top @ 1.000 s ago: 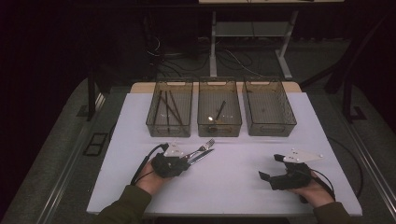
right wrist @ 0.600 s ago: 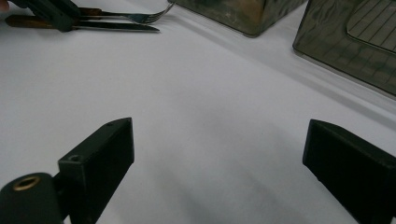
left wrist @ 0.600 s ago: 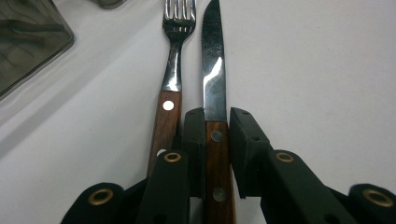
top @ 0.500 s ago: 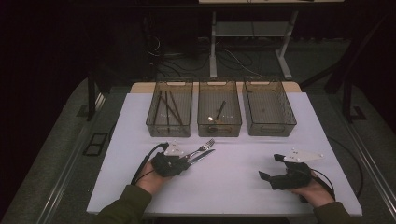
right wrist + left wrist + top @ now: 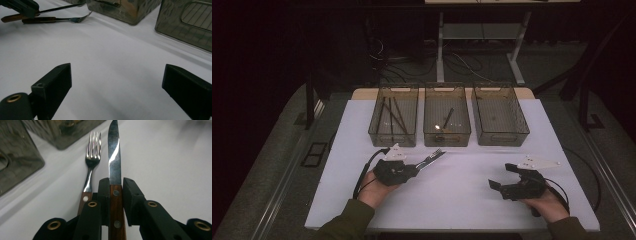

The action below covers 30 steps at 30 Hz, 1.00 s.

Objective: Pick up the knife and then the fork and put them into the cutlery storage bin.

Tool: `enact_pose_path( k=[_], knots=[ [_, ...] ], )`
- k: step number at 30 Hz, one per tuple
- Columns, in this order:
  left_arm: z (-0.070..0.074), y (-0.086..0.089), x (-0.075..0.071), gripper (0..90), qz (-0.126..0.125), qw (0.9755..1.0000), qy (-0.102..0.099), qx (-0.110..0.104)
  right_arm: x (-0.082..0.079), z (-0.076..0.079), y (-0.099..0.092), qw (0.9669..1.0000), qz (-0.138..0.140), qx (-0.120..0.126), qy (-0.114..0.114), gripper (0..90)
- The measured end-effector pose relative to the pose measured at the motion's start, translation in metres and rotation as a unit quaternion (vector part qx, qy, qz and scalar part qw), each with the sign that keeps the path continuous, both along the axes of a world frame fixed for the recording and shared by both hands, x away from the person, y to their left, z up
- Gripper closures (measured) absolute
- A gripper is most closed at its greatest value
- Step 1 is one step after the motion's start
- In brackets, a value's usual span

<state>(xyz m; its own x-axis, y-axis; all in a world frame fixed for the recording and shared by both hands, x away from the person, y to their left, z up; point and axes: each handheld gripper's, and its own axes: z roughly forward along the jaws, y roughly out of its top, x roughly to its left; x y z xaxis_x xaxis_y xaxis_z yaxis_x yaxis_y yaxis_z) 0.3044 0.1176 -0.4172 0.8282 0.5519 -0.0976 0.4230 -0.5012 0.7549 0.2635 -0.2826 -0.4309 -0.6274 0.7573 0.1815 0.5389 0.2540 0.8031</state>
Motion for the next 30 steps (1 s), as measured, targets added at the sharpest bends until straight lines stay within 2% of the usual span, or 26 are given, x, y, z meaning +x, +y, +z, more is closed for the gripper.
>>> enact_pose_path(
  k=[3, 5, 7, 9, 10, 15, 19, 22, 23, 24, 27, 30],
  knots=[
    [0.004, -0.008, 0.0, 76.8, 0.0, 1.0, -0.004, -0.006, 0.004, 0.007, 0.004, 0.9998, 0.001, 0.017, 0.005, 8.9],
    [0.006, -0.013, 0.001, 76.8, 0.002, 0.9999, -0.005, -0.016, 0.005, 0.012, 0.009, 0.9998, 0.005, 0.019, 0.005, 8.9],
    [0.007, -0.019, 0.001, 76.7, 0.004, 0.9996, -0.004, -0.028, 0.009, 0.016, 0.013, 0.9995, 0.01, 0.022, 0.021, 9.1],
    [0.009, -0.025, 0.002, 76.7, 0.003, 0.9996, -0.007, -0.028, 0.013, 0.02, 0.016, 0.9989, 0.006, 0.031, 0.034, 10.0],
    [0.009, -0.028, 0.002, 76.7, -0.001, 0.9995, -0.007, -0.029, 0.015, 0.021, 0.017, 0.9987, 0.0, 0.031, 0.041, 13.3],
    [0.013, -0.044, 0.002, 76.7, -0.01, 0.9993, -0.013, -0.035, 0.02, 0.023, 0.028, 0.9984, 0.001, 0.043, 0.038, 14.5],
    [0.016, -0.057, 0.001, 76.7, -0.015, 0.9987, -0.022, -0.044, 0.023, 0.024, 0.037, 0.9981, 0.015, 0.05, 0.032, 22.6],
    [0.017, -0.067, -0.001, 76.7, -0.019, 0.9984, -0.032, -0.042, 0.025, 0.024, 0.042, 0.9976, 0.021, 0.058, 0.032, 30.2],
    [0.018, -0.069, -0.001, 76.7, -0.021, 0.9983, -0.035, -0.041, 0.026, 0.024, 0.044, 0.9971, 0.022, 0.064, 0.035, 31.7],
    [0.017, -0.074, -0.002, 76.7, -0.016, 0.9979, -0.034, -0.052, 0.027, 0.023, 0.045, 0.9966, 0.022, 0.07, 0.037, 34.0],
    [0.017, -0.082, -0.003, 76.7, -0.025, 0.9977, -0.044, -0.045, 0.03, 0.023, 0.048, 0.9948, 0.029, 0.089, 0.041, 40.6],
    [0.017, -0.09, -0.003, 76.7, -0.023, 0.9971, -0.045, -0.056, 0.032, 0.023, 0.05, 0.9933, 0.036, 0.102, 0.043, 43.7]
  ],
)
